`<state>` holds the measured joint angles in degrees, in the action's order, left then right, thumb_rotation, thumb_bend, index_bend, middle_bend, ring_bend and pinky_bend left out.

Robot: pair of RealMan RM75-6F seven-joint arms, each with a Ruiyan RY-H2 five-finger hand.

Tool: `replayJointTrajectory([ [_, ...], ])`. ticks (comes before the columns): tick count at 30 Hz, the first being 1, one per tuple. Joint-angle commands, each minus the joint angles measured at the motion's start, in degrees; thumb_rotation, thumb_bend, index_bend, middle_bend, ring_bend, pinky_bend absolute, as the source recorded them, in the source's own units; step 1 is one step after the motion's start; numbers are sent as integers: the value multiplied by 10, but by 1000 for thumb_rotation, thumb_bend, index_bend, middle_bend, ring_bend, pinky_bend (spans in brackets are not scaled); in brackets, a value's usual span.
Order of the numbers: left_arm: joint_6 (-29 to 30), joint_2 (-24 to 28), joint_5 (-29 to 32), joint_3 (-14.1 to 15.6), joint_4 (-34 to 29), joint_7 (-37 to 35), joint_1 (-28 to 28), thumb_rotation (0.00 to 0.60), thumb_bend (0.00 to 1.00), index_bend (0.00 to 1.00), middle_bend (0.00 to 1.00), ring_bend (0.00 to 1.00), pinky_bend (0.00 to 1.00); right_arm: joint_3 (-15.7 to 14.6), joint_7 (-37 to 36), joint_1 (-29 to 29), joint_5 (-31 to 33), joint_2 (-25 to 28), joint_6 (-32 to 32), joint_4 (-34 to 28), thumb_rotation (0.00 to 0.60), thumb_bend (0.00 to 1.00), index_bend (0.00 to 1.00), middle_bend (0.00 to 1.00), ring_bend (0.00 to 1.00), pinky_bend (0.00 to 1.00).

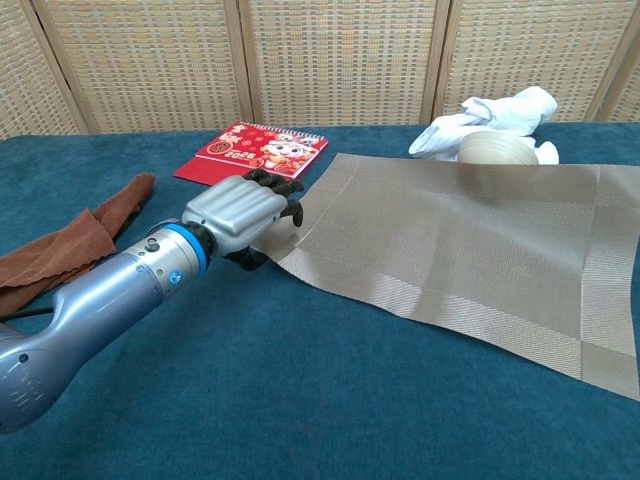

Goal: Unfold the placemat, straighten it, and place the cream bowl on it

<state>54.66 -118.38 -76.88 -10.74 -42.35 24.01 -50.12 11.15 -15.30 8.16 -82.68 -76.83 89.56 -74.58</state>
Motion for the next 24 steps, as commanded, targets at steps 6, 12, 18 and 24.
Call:
replayJointTrajectory([
  [6, 10, 1, -7, 4, 0, -17, 4, 600, 594, 304, 0, 0, 0, 0, -1, 0, -1, 0, 0, -1, 600, 244, 96, 0, 0, 0],
  [12, 23, 2, -15, 10, 4, -27, 11, 600, 590, 472, 0, 0, 0, -1, 1, -1, -3, 0, 1, -4, 600, 244, 98, 0, 0, 0],
  [18, 27, -2, -16, 10, 10, -30, 12, 600, 584, 569, 0, 0, 0, -1, 1, -1, -4, 1, 2, -6, 600, 244, 102, 0, 0, 0],
  [24, 34, -5, -20, 11, 13, -32, 14, 600, 584, 618, 0, 0, 0, -1, 0, -1, -4, 2, 1, -6, 600, 244, 102, 0, 0, 0],
])
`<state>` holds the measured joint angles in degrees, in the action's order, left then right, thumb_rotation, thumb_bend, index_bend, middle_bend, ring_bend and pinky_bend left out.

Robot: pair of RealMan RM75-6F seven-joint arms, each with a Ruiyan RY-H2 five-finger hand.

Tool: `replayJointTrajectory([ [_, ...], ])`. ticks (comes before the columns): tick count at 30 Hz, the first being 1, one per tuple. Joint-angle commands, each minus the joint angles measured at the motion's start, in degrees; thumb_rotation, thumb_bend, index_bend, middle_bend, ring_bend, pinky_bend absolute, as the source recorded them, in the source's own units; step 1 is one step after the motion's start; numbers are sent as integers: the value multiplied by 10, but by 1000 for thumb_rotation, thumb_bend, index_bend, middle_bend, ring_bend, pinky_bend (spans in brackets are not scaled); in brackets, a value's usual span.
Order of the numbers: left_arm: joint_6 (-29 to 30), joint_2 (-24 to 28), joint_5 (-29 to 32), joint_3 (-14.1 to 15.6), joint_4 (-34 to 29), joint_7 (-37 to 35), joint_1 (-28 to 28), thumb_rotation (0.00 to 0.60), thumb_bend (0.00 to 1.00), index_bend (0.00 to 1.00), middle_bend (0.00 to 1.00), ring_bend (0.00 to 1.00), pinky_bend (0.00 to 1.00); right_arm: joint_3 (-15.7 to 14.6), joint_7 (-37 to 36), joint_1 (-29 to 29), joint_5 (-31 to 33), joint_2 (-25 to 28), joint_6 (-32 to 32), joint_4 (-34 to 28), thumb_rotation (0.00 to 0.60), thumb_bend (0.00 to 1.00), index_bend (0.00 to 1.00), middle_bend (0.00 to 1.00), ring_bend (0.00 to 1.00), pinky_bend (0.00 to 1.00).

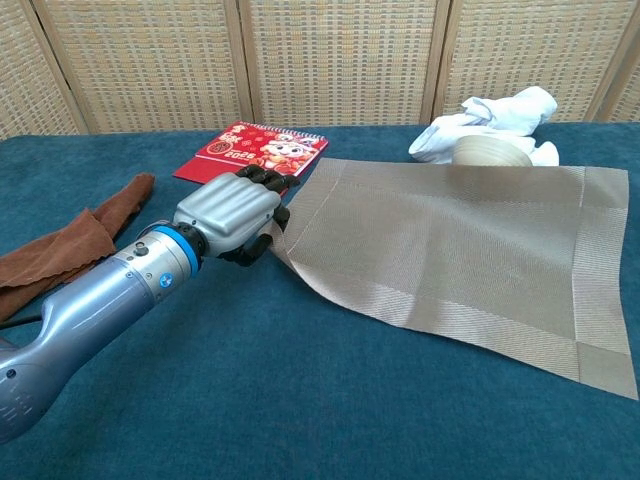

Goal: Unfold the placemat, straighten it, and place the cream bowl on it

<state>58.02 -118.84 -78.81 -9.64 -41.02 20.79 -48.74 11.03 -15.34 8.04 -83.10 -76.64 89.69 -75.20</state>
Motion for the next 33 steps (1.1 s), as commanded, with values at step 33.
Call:
replayJointTrajectory([
  [33, 91, 170, 2, 88, -320, 138, 156, 600, 584, 657, 0, 0, 0, -21, 21, -6, -45, 3, 30, -35, 600, 244, 102, 0, 0, 0],
])
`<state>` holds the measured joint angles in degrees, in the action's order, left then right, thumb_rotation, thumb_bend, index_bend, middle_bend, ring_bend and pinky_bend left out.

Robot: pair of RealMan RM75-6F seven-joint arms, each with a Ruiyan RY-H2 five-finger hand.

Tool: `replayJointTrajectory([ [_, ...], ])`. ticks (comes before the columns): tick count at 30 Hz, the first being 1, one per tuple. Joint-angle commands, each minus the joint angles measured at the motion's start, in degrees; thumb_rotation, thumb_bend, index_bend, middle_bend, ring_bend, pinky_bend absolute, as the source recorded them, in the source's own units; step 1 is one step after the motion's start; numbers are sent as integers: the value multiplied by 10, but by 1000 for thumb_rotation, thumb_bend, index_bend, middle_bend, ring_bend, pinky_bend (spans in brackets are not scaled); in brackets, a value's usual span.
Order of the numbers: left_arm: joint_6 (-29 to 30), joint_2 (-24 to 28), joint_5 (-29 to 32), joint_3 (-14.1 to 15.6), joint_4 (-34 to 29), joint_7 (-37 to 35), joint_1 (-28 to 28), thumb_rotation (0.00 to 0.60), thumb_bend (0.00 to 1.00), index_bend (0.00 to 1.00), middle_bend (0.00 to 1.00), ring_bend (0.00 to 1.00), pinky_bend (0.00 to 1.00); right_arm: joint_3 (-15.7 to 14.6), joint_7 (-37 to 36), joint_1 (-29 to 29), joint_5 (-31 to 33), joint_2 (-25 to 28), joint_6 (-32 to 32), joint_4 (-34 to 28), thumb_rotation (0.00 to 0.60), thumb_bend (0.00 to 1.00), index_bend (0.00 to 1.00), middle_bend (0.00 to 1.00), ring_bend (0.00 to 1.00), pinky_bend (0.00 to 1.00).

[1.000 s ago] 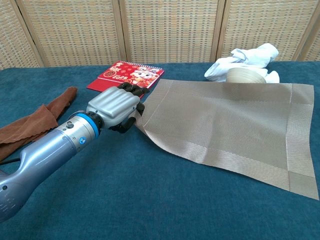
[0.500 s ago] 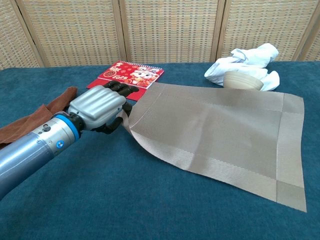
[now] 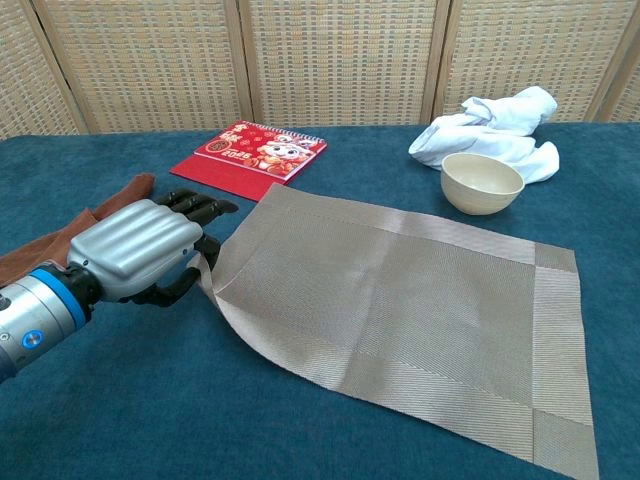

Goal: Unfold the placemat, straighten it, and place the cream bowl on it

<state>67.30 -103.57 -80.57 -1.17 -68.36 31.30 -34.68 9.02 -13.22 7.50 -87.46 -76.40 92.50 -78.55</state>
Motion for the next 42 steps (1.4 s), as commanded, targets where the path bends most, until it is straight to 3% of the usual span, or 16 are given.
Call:
replayJointTrajectory([
  [1, -4, 20, 24, 2, -57, 42, 17, 600, 584, 660, 0, 0, 0, -1, 0, -1, -2, 1, 2, -3, 600, 244, 102, 0, 0, 0],
  [9, -25, 33, 73, 0, -145, 104, 27, 600, 588, 680, 0, 0, 0, -1, -5, -4, -6, 6, 11, -10, 600, 244, 102, 0, 0, 0],
  [19, -39, 37, 103, 2, -211, 144, 25, 600, 593, 692, 0, 0, 0, 0, -6, -4, -7, 7, 12, -11, 600, 244, 102, 0, 0, 0],
  [42, -48, 75, 100, 32, -271, 138, 27, 600, 594, 704, 0, 0, 0, 1, -5, -6, -7, 10, 16, -13, 600, 244, 102, 0, 0, 0],
])
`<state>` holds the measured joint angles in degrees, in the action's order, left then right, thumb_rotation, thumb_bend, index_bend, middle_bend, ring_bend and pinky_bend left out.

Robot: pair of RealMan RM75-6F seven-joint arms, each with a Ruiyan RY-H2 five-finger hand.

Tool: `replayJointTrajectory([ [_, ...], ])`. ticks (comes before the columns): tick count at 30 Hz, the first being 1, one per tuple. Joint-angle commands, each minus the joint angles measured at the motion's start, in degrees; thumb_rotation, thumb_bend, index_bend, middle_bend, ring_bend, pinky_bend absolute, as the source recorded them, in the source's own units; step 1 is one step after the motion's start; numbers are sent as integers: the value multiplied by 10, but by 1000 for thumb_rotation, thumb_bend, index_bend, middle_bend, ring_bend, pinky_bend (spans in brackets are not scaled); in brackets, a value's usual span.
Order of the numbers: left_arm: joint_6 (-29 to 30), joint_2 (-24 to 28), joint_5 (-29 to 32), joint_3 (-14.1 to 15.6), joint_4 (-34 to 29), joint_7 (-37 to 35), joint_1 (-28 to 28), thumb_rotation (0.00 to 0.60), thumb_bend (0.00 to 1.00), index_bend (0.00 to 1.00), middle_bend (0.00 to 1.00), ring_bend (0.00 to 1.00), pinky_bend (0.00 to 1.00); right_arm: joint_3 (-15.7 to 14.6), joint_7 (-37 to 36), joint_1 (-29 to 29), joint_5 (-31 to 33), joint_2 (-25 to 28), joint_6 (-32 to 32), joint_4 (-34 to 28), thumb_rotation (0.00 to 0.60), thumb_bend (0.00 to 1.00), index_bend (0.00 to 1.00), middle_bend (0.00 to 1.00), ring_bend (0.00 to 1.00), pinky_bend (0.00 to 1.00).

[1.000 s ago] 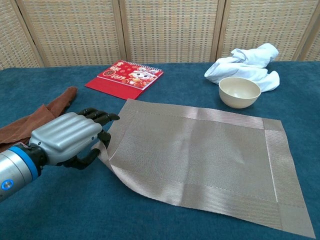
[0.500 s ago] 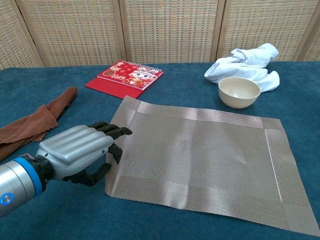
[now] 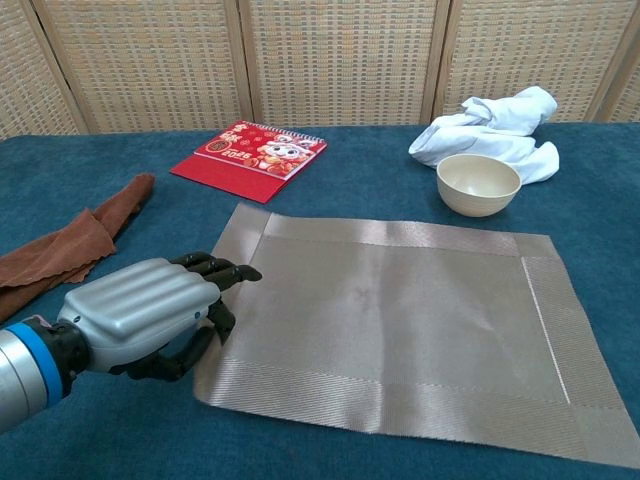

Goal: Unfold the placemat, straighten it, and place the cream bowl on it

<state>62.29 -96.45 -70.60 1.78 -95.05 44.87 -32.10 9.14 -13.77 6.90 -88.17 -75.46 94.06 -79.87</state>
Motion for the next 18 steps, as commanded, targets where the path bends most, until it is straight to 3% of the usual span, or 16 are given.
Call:
replayJointTrajectory([
  [1, 4, 5, -1, 4, -7, 3, 2, 600, 594, 705, 0, 0, 0, 0, 0, 0, -1, 0, 1, -1, 600, 244, 103, 0, 0, 0],
  [18, 2, 27, 8, 19, -46, -16, 14, 600, 595, 714, 0, 0, 0, -3, 5, -2, -7, 0, 6, -5, 600, 244, 104, 0, 0, 0],
])
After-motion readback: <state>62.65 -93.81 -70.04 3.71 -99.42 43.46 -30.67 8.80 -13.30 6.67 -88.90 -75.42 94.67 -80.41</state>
